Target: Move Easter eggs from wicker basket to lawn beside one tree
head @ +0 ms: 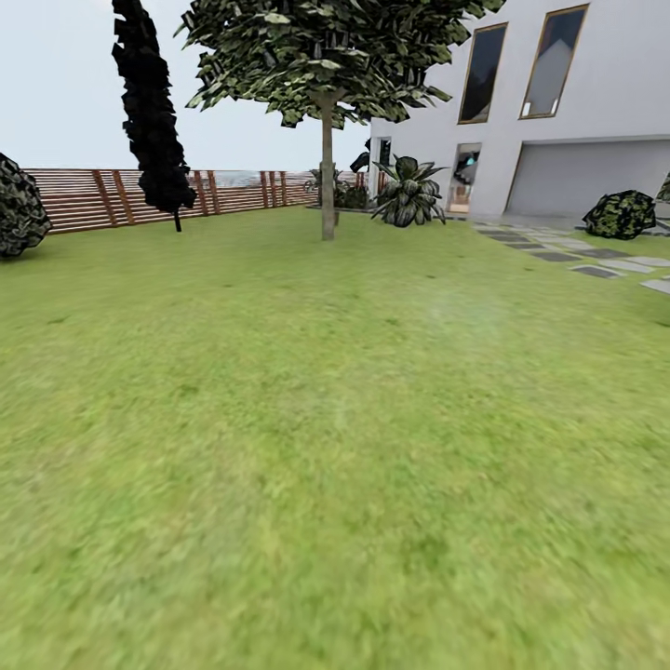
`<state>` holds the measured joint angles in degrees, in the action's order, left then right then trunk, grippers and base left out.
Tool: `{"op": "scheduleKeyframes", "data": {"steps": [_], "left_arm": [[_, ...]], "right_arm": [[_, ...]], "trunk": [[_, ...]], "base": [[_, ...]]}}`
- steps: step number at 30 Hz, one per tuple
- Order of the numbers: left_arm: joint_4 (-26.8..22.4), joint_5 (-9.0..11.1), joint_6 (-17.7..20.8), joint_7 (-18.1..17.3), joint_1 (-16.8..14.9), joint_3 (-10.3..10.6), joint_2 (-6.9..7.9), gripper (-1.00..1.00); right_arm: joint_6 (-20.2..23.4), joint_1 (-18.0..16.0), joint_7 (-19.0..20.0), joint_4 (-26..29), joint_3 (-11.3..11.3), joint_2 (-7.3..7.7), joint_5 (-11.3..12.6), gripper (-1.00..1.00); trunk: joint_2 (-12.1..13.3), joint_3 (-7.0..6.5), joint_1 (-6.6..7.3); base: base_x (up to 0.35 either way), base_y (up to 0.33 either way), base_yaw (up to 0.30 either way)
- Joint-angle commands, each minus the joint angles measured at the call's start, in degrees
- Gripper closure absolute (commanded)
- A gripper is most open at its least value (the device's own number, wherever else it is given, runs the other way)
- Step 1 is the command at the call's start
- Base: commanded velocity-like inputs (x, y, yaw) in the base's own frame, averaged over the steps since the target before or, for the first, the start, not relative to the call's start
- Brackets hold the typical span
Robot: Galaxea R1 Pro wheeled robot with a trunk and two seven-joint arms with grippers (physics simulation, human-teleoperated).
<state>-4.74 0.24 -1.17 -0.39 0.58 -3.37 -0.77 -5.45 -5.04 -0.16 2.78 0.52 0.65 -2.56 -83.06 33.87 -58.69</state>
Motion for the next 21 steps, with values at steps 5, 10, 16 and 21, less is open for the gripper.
{"op": "scheduleKeyframes", "data": {"steps": [5,10,16,21], "left_arm": [[-0.1,0.0,-0.1,0.0,0.0,-0.3,-0.02,-1.0],[-0.1,0.0,-0.1,0.0,0.0,-0.3,-0.08,-1.0],[-0.1,0.0,-0.1,0.0,0.0,-0.3,-0.16,-1.0],[-0.1,0.0,-0.1,0.0,0.0,-0.3,-0.19,-1.0]], "right_arm": [[-0.2,-0.1,0.0,-0.1,0.0,-0.03,-0.3,-1.0],[-0.2,0.0,0.0,0.0,0.0,0.06,-0.2,-1.0],[-0.3,0.0,0.0,-0.1,-0.1,-0.13,0.1,-1.0],[-0.3,-0.1,0.0,-0.1,-0.1,0.21,0.0,-1.0]], "trunk": [[0.0,0.04,-0.03],[0.0,0.04,-0.03],[0.0,0.04,-0.03],[0.0,0.04,-0.03]], "base": [[0.339,0.0,0.0],[0.339,0.0,0.0],[0.339,0.0,0.0],[0.339,0.0,0.0]]}}
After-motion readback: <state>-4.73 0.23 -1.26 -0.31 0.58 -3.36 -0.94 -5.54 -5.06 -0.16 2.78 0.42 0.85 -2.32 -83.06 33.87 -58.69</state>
